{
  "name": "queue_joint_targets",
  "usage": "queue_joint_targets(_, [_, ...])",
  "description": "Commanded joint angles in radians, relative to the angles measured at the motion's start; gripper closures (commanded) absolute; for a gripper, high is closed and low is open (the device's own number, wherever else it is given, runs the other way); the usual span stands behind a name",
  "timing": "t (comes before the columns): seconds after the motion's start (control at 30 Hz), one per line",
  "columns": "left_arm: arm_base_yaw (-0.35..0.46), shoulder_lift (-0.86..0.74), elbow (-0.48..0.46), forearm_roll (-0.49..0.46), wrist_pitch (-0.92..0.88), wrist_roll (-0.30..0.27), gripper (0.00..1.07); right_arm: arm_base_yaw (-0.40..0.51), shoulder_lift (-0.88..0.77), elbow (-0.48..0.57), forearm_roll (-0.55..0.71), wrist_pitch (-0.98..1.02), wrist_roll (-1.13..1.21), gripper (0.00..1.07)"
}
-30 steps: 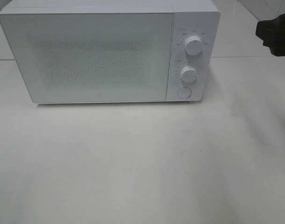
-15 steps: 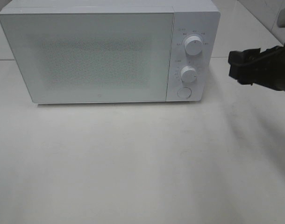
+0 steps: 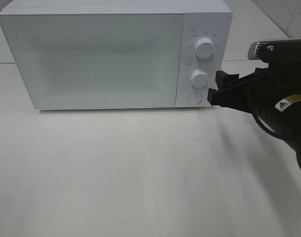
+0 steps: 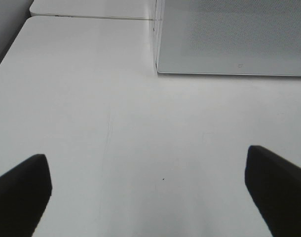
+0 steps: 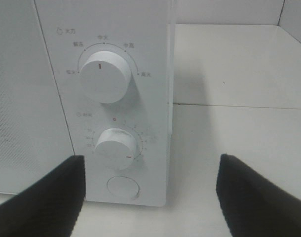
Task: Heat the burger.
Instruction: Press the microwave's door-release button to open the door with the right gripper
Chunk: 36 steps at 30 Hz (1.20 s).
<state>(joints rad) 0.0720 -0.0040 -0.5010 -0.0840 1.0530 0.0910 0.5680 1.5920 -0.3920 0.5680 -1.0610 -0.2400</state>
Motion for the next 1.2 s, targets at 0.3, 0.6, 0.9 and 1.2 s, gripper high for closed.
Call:
queue_joint_targets(0.3, [0.000,-0.020,0.004,-0.010,-0.015,-0.003,0.07,0.152,0.144,-0.006,0.201,-0.194,-0.017,0.33])
queue_joint_targets(0.6, [0.000,-0.020,0.004,-0.010,-0.015,-0.003,0.07,0.181,0.232,-0.052,0.225,-0.186,-0.016,0.33])
queue_joint_targets(0.9, [0.000,-0.020,0.004,-0.010,-0.015,-0.003,0.07,0.181,0.243,-0.053,0.227,-0.170,-0.004,0.33])
queue_joint_targets(1.2, [0.000,-0.020,0.004,-0.010,-0.015,-0.003,0.07,0.181,0.243,-0.053,0.227,-0.100,0.289,0.33])
